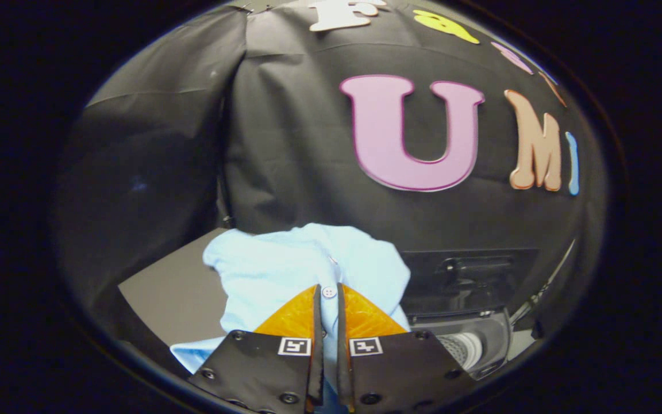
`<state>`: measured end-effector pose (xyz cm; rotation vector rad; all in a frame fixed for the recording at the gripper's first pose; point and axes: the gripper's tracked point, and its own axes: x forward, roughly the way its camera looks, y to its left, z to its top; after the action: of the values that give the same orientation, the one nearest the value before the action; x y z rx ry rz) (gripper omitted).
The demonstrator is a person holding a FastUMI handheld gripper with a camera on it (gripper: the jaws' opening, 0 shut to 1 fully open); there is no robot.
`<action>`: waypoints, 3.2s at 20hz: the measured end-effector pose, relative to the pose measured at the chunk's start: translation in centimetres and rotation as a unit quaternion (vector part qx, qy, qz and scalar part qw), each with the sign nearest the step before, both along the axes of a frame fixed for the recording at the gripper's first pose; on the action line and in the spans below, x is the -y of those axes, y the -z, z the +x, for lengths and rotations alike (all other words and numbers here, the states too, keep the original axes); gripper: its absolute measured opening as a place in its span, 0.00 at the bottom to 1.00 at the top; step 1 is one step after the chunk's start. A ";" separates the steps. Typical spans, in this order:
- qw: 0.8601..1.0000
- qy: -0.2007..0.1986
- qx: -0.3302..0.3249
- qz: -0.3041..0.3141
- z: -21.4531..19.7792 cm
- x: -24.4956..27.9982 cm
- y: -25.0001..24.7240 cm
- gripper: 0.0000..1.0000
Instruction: Put the clothes into the washing machine and then close the washing machine lid.
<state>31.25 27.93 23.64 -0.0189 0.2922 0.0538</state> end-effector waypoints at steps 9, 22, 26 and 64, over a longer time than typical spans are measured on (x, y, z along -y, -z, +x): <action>0.987 0.158 0.031 -0.018 0.8 17.8 -2.8 0.10; 0.980 0.192 0.043 0.003 1.7 21.9 -0.8 0.75; 0.983 0.176 0.044 0.001 3.4 21.1 -0.5 0.88; 0.995 0.097 0.020 -0.032 16.6 18.2 5.9 0.99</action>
<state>47.81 9.73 17.78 -0.0544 0.2551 -0.1491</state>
